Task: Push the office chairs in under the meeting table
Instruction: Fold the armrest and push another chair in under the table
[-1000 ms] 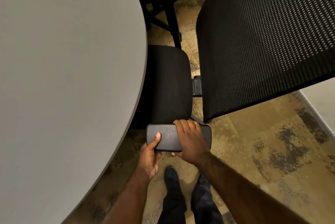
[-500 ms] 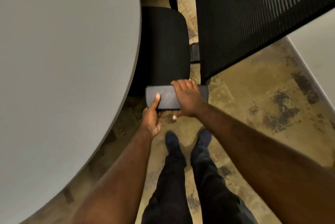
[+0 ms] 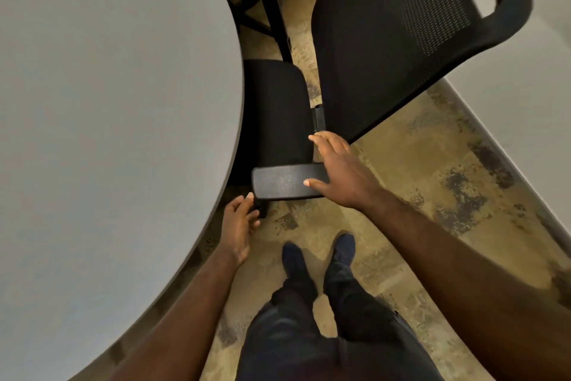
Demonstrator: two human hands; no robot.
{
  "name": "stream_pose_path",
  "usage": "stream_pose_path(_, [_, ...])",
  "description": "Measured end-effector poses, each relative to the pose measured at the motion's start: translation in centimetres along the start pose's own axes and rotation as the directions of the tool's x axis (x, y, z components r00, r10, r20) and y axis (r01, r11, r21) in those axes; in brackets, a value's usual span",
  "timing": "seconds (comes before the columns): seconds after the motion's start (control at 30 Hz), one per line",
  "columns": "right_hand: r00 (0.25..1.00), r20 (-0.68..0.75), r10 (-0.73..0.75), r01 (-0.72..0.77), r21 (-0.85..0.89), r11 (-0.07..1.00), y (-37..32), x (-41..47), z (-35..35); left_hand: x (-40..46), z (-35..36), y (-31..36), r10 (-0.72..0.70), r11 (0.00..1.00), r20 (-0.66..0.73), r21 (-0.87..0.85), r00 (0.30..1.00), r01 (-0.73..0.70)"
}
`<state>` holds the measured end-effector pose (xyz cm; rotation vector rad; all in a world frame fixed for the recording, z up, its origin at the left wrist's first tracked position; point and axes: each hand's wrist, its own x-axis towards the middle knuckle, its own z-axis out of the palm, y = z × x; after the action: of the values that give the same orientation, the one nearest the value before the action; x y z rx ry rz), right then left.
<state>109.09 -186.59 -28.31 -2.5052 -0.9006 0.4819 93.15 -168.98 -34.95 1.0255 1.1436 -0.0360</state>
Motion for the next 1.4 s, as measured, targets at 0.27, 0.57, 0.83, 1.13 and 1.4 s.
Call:
stream_pose_path(0.27, [0.981, -0.150, -0.122, 0.115, -0.057, 0.992, -1.9, -0.2, -10.3, -2.5, 2.6, 5.6, 0.280, 0.933, 0.138, 0.192, 0.950, -0.303])
stream_pose_path(0.57, [0.900, -0.245, -0.361, 0.348, -0.096, 0.932, -2.1, 2.1, -22.2, -3.3, 8.1, 15.5, 0.540, 0.804, 0.077, 0.249, 0.838, -0.541])
stream_pose_path(0.83, [0.848, -0.215, -0.484, 0.449, -0.192, 0.873, 3.6, 3.9, -30.3, -5.9, 11.2, 22.0, 0.611, 0.743, 0.031, 0.322, 0.791, -0.587])
stream_pose_path(1.13, [0.834, -0.191, -0.517, 0.486, -0.185, 0.854, 8.0, 6.9, -34.2, -5.5, 15.4, 22.6, 0.616, 0.745, -0.021, 0.342, 0.788, -0.573])
stream_pose_path(1.4, [0.805, -0.171, -0.568, 0.546, -0.159, 0.822, 10.7, 13.2, -36.5, -1.8, 18.5, 24.3, 0.604, 0.771, -0.118, 0.334, 0.788, -0.542])
